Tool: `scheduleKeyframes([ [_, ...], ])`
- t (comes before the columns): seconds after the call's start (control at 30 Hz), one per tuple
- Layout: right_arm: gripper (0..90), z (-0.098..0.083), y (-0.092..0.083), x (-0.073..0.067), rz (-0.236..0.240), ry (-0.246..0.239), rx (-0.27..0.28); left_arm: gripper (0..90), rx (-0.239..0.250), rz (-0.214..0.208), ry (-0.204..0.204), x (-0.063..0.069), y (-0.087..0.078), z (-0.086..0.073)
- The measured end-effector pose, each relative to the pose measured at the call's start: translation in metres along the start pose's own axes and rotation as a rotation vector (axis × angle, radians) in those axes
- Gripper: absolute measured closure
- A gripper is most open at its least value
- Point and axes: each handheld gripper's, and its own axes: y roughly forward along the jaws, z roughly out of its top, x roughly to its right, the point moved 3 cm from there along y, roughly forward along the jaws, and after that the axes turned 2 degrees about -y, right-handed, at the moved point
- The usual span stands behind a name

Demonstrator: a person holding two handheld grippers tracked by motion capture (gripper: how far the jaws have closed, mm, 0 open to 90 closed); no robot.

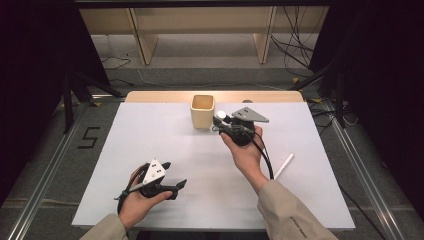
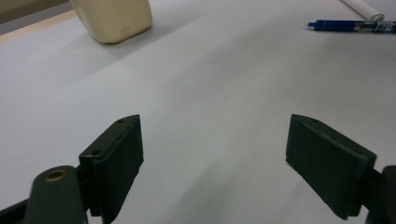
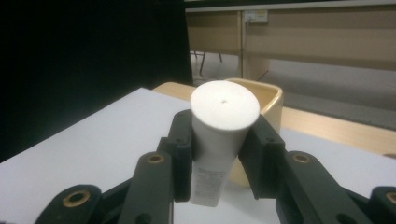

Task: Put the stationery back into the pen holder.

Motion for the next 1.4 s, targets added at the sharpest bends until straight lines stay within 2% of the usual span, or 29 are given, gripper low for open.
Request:
scheduleKeyframes([
  [0.2, 67.1, 0.014, 0.014, 0.003, -0.015, -0.018, 0.010, 18.7, 0.004, 0.003, -0.004, 0.000, 0.001, 0.000],
  [0.8, 67.0, 0.036, 0.042, 0.016, -0.077, -0.019, 0.042, 18.9, -0.004, 0.001, -0.004, -0.001, 0.001, -0.001],
  [1.4, 67.0, 0.037, 0.065, 0.018, -0.097, -0.031, 0.022, 18.9, -0.002, 0.000, -0.010, -0.001, 0.002, -0.001],
])
